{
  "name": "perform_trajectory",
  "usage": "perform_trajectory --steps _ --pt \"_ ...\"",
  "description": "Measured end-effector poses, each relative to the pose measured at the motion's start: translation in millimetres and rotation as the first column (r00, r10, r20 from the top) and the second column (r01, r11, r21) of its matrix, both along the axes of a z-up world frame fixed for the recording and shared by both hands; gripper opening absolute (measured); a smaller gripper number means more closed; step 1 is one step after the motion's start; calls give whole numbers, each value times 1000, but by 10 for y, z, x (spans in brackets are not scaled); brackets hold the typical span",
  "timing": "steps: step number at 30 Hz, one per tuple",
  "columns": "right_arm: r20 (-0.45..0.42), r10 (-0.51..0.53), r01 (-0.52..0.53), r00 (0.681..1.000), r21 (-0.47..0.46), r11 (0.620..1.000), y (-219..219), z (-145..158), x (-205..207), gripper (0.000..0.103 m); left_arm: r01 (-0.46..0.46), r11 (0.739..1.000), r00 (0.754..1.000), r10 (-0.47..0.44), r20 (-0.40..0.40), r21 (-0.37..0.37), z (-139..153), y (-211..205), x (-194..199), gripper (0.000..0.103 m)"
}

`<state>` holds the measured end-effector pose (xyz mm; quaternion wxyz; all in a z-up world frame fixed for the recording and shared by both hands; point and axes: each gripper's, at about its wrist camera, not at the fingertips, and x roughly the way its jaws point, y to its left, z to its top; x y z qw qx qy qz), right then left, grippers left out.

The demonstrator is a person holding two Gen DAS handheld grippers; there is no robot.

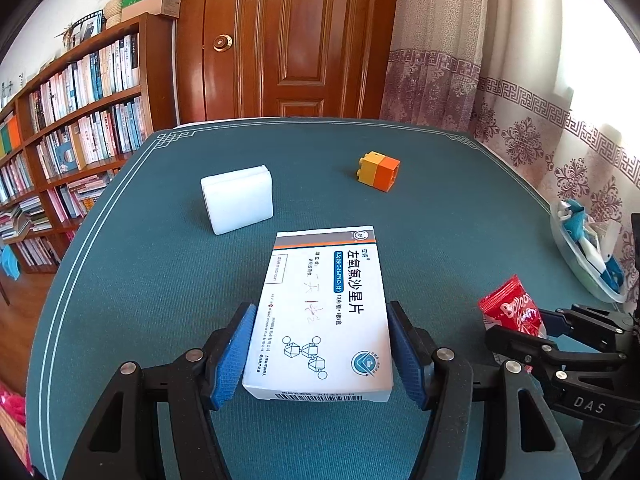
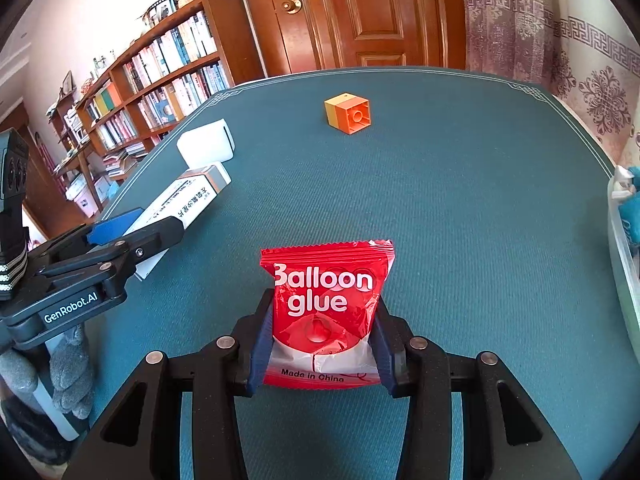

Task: Organize objects
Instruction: 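Carry the red glue packet into the clear bowl and release with the right gripper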

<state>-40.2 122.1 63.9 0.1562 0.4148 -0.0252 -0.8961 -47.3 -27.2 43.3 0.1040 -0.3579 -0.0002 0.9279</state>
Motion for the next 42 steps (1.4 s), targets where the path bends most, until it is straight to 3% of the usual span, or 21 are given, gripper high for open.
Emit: perform_trajectory --steps 13,30,42 --pt "-23 -41 41 999 -21 999 301 120 247 45 21 999 1000 -21 9 -24 8 229 143 68" --pt "-27 -146 144 989 -47 988 910 118 454 45 120 991 992 -117 47 -56 -52 810 281 68" --pt "-107 -301 296 948 -54 954 1652 419 714 45 187 981 981 -183 63 -53 -63 1227 346 68"
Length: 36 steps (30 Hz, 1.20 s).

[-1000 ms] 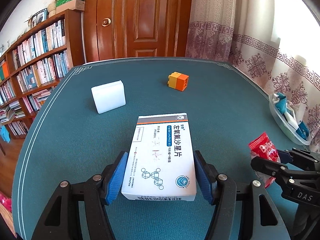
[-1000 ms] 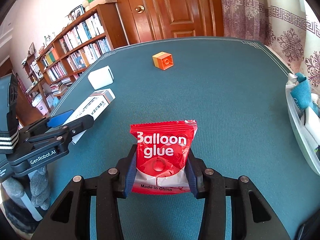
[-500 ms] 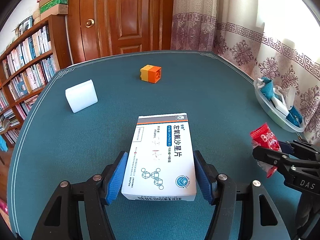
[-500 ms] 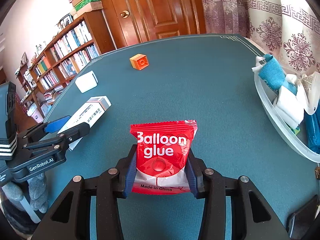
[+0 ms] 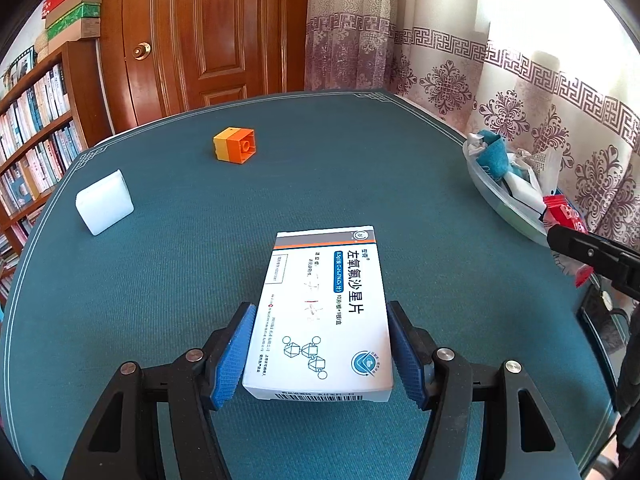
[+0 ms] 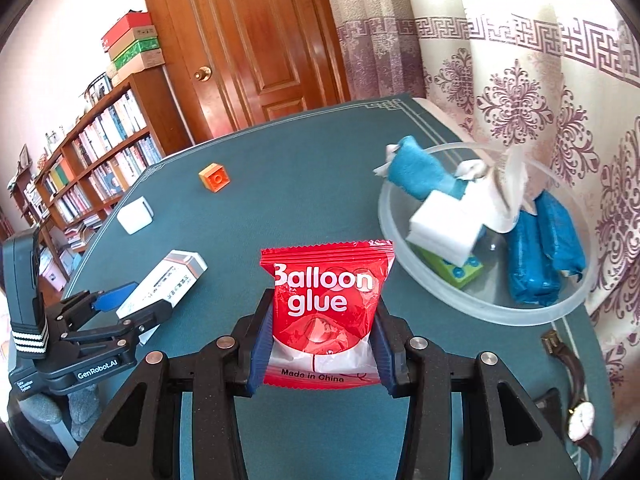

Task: Organize objects
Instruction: 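Carry the red glue packet into the clear bowl and release with the right gripper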

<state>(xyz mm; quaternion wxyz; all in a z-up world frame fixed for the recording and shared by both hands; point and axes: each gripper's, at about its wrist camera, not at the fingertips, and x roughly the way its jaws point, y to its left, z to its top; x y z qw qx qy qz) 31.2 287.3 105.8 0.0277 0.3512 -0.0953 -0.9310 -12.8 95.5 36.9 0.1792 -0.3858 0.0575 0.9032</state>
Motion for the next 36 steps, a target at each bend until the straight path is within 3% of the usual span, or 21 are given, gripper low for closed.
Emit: perform_trajectory --steps 14,36 --pt "12 -207 206 978 42 978 754 -46 -17 45 31 1000 999 -31 18 0 -43 188 9 68" --pt "58 -224 217 973 108 970 870 -217 -433 45 29 1000 999 -29 35 9 -94 168 -8 68"
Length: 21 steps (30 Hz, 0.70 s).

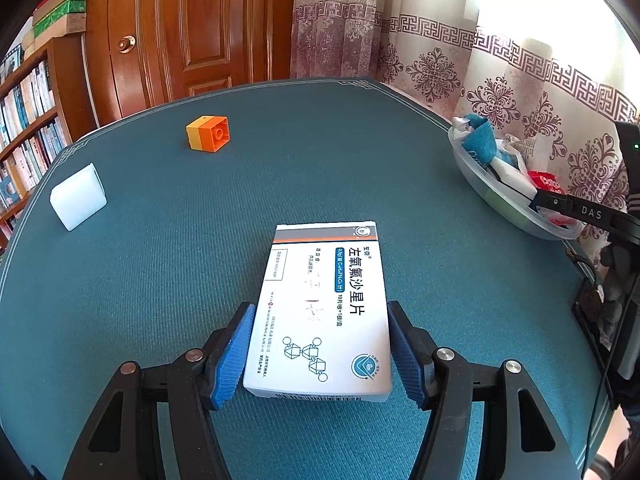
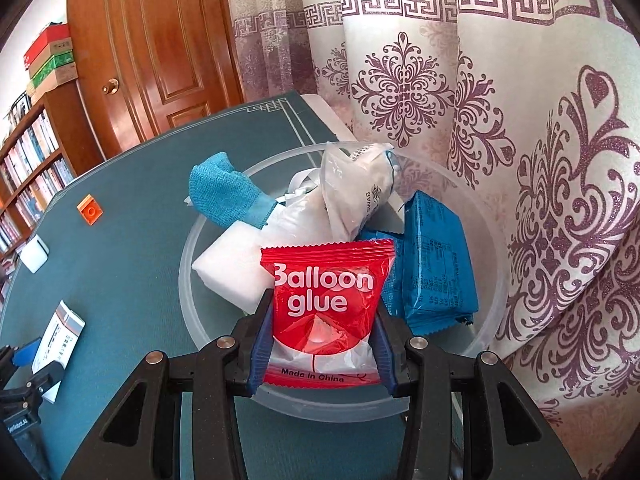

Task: Organize objects
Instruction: 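Carry the red glue packet into the clear bowl and release with the right gripper, then carry the white medicine box into the clear bowl and release with the left gripper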

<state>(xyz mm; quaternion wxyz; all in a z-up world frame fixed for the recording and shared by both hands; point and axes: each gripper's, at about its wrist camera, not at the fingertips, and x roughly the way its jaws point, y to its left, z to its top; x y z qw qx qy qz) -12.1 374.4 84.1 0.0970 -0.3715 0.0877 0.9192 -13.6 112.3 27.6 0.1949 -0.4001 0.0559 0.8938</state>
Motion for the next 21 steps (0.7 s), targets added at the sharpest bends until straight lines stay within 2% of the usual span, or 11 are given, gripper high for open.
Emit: perform_trajectory --steps 3,5,7,21 --pt "1 -4 4 1000 -11 1000 7 10 27 46 1 1000 1000 -1 -3 0 14 6 7 68" --pt "-5 -11 11 1000 -19 1000 20 23 68 54 4 1000 1000 -4 -6 -3 22 15 10 68" --pt "-21 -10 10 1000 -28 1000 26 40 118 68 6 1000 1000 -7 -8 -5 30 29 16 68" --pt "-121 22 -17 992 45 999 -140 258 573 68 63 998 997 -63 -43 -12 204 348 33 68"
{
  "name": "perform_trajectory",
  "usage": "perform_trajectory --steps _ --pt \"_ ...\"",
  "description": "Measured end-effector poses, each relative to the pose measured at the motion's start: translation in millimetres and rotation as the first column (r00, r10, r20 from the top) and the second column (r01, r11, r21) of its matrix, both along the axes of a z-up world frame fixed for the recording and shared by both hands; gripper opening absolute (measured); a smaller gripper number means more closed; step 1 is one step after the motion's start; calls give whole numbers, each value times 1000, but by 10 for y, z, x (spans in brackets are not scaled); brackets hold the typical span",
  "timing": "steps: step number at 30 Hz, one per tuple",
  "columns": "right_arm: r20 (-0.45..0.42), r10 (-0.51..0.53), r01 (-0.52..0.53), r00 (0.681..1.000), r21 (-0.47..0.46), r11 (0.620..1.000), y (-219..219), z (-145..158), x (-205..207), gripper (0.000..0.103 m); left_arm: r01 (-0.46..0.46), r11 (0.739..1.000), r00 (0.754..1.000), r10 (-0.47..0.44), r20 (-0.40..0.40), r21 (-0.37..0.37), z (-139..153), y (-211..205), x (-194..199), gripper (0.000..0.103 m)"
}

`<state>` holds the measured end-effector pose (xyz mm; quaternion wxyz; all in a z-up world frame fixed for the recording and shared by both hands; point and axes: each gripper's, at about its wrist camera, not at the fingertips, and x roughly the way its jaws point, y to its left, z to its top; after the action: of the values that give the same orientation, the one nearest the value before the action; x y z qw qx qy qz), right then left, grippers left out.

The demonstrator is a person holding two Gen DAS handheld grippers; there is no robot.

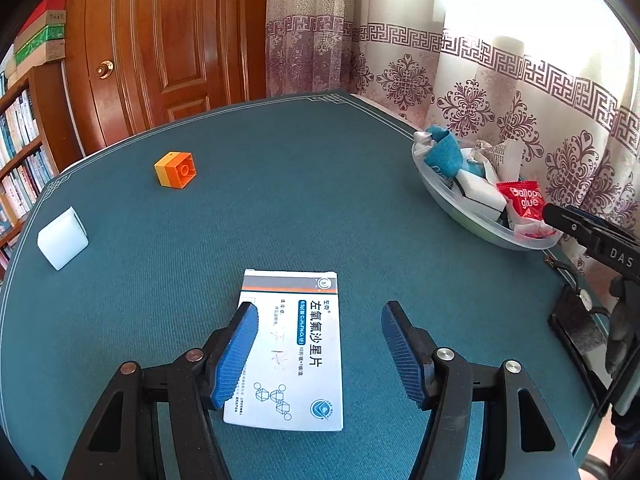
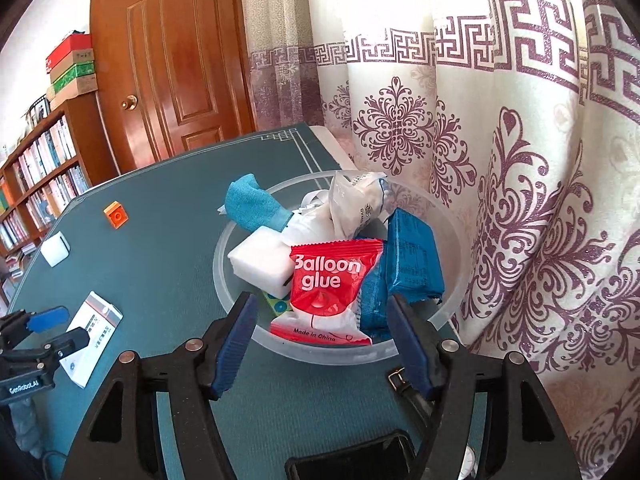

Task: Organize objects
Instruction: 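Carry the white medicine box into the clear bowl and release with the left gripper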

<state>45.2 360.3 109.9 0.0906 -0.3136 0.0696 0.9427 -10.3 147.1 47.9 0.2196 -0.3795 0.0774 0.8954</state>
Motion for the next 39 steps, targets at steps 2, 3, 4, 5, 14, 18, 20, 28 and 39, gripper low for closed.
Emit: perform_trajectory --steps 2,3,4,5,14,18,20,28,39 --pt "-4 10 -10 1000 -16 1000 -5 4 61 68 -4 1000 1000 4 2 -3 -8 9 -11 68" --pt "-6 14 -14 1000 -21 1000 -13 1 92 68 -11 1000 1000 11 5 -9 -24 6 -20 68" --pt "-8 18 -18 1000 -26 1000 -16 -7 120 68 -19 1000 1000 20 10 -16 -46 -1 -31 68" --pt "-7 25 -25 1000 -31 999 -27 -18 142 68 -29 999 999 30 17 -23 -74 -14 -47 68" --pt "-3 88 -88 996 -52 995 -173 -79 210 68 -66 996 998 67 11 -55 -155 -45 -101 68" --pt "-10 88 -88 996 -54 995 -177 -80 239 68 -79 996 996 81 25 -48 -159 -123 -109 72" --pt "-12 90 -90 996 -57 994 -182 -80 244 68 -80 995 996 81 32 -54 -188 -149 -103 73" --pt "0 113 -113 994 -65 992 -255 -136 245 68 -82 993 994 87 60 -86 -309 -136 -118 73" --pt "16 132 -131 991 -53 990 -248 -165 271 68 -21 997 1000 22 9 -73 -56 128 -87 67"
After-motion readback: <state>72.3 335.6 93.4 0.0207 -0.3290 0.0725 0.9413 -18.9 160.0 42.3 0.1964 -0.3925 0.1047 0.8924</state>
